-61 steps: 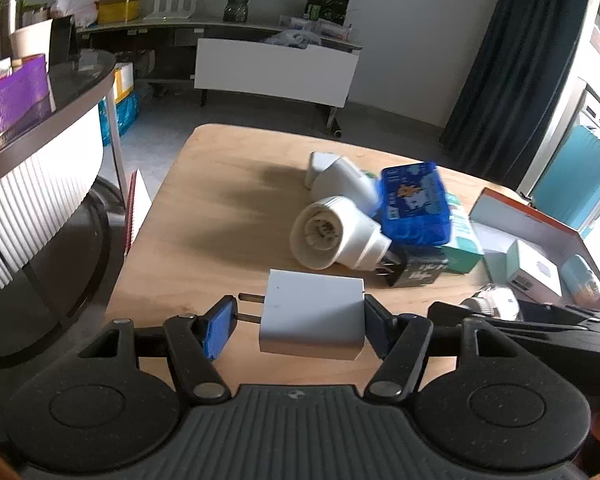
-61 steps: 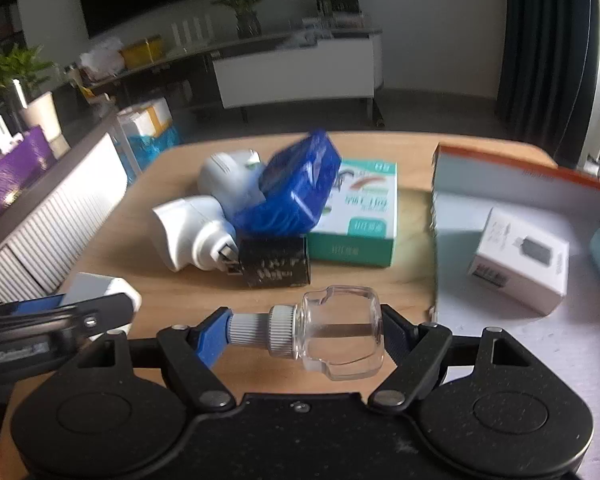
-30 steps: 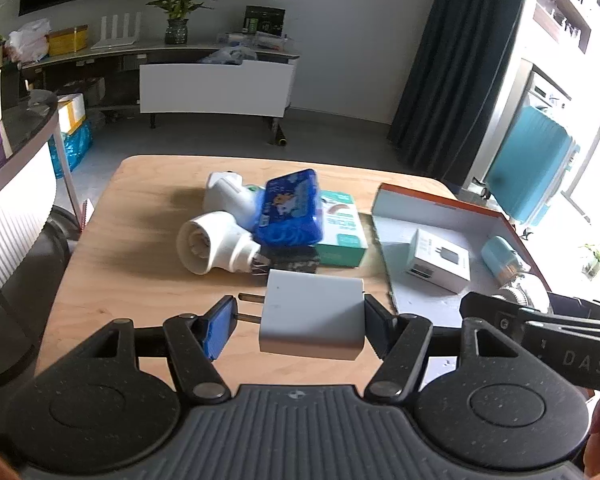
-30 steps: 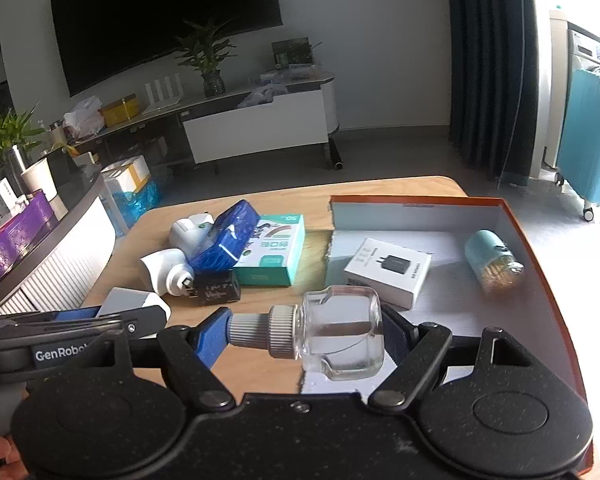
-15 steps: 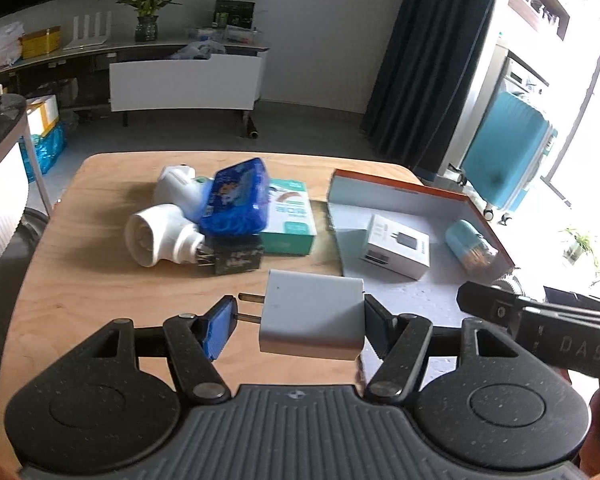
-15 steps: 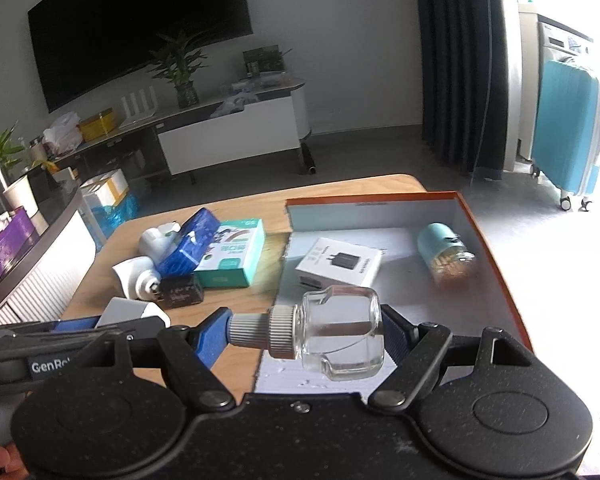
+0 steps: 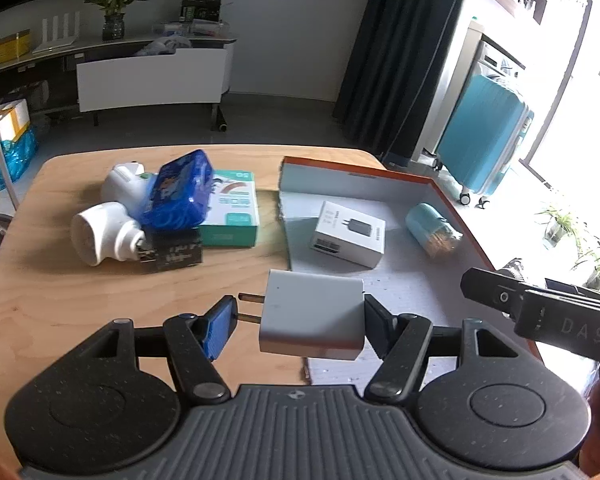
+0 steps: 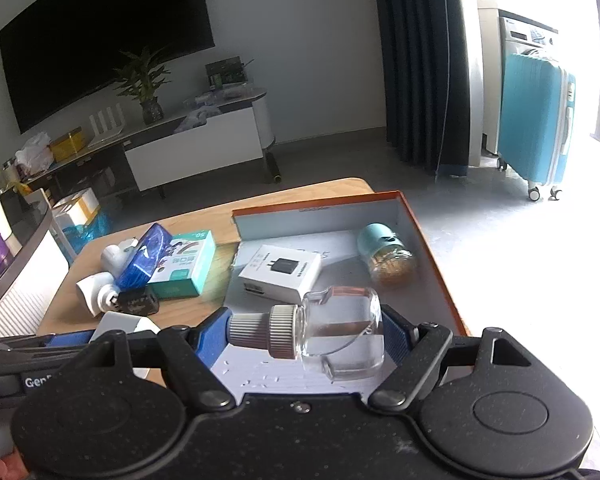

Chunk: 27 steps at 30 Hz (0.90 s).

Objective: Organize rigid objects
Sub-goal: 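Carry the adapter and glass bottle into the white box and release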

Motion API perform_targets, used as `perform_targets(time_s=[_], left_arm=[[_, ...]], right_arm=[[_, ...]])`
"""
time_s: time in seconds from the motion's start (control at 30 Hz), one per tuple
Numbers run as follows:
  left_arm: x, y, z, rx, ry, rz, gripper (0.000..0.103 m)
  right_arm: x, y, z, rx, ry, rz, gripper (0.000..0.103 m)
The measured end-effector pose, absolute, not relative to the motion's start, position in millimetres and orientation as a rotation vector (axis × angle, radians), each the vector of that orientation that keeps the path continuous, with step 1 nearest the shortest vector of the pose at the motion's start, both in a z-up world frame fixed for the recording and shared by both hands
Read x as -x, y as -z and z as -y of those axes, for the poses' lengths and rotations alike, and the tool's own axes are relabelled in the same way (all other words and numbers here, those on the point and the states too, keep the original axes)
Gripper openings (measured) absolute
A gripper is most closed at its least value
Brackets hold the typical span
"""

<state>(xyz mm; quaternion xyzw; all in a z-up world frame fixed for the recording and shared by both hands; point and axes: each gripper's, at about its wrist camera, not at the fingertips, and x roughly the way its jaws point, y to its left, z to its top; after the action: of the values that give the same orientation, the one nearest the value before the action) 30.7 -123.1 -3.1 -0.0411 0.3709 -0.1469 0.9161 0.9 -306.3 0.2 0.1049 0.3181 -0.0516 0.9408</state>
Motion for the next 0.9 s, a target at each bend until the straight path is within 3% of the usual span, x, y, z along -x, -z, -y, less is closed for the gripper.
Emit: perform_targets(time_s=[0.9], left_arm=[[-42.7, 14.6, 173.3, 0.041, 0.378, -0.804, 0.067]], right_arm=[[-0.4, 7.6, 341.3, -0.253, 0.181, -0.652, 0.093]])
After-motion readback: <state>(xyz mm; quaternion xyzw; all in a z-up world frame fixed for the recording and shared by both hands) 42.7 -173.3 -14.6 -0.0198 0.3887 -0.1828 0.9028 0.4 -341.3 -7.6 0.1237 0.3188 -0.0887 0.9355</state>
